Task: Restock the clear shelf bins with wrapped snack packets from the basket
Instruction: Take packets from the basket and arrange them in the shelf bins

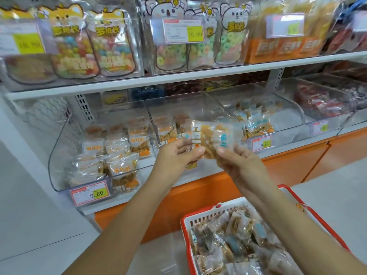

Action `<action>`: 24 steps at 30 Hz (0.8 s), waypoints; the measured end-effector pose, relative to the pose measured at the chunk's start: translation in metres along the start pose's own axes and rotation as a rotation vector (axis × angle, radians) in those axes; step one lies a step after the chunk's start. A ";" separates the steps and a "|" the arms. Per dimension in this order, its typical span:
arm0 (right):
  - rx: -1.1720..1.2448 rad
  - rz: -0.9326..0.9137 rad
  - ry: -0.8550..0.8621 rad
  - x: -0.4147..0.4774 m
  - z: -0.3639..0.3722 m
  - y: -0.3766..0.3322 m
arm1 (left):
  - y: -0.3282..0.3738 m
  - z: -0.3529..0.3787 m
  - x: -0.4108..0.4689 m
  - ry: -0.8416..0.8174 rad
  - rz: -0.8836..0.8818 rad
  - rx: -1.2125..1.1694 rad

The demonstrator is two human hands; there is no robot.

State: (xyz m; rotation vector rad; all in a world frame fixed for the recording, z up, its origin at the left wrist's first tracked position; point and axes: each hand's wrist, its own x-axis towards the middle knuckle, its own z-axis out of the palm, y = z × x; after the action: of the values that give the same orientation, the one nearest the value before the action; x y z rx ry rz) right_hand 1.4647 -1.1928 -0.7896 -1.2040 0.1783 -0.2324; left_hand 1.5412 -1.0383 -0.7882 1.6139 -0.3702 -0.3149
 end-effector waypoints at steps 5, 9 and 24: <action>-0.198 -0.302 0.231 0.039 -0.063 -0.063 | -0.005 0.023 0.033 0.006 0.170 0.324; -0.607 -0.328 0.410 0.093 -0.115 -0.108 | -0.017 0.036 0.059 -0.004 0.201 0.590; -1.136 0.430 0.035 0.217 -0.159 -0.043 | -0.030 0.054 0.087 -0.138 0.257 0.891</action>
State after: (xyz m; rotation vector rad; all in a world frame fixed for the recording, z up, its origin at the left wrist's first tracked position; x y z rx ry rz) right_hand 1.6291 -1.4097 -0.8075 -2.2361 0.6466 0.2813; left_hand 1.5990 -1.1224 -0.8203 2.3807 -0.9029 -0.0516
